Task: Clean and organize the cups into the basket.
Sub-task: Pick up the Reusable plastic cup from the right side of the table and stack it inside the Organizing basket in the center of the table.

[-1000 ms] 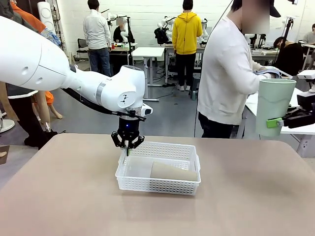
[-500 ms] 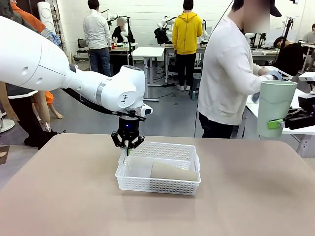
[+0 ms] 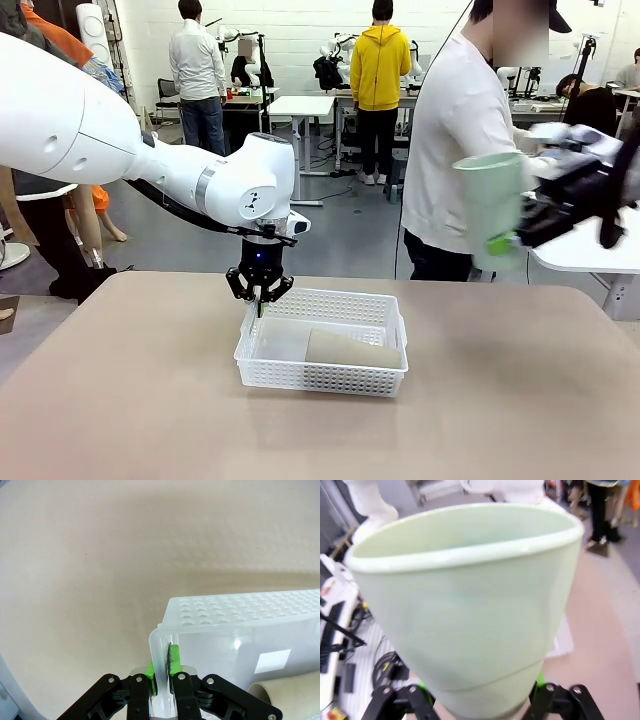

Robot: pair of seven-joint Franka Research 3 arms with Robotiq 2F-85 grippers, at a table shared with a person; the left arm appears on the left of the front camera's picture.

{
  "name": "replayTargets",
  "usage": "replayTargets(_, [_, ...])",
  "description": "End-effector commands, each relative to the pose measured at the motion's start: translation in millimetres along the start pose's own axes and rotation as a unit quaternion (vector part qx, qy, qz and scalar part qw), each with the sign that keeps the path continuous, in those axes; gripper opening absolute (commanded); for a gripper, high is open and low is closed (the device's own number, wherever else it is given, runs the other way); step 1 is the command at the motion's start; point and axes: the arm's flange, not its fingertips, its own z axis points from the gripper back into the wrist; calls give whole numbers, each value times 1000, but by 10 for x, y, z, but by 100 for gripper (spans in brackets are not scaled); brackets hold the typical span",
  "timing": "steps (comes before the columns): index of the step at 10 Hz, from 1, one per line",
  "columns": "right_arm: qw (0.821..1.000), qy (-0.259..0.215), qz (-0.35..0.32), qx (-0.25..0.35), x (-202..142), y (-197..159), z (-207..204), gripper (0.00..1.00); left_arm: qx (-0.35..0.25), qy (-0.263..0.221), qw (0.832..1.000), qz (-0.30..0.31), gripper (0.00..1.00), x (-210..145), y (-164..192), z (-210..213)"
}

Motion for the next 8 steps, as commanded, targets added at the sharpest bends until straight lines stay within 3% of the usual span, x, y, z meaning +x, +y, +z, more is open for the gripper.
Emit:
replayTargets(1, [992, 114, -30, 43, 362, -442, -449, 80, 6, -3, 1000, -1, 0, 4, 12, 1])
replayTargets(4, [951, 302, -45, 47, 675, -682, -1420, 80, 6, -3, 1000, -1, 0, 4, 12, 1])
replayTargets(6, [930, 361, -36, 53, 698, -688, -1778, 80, 6, -3, 1000, -1, 0, 4, 12, 1])
replayTargets(8, [921, 387, -21, 42, 675, -739, -1996, 80, 6, -3, 1000, -1, 0, 4, 12, 1])
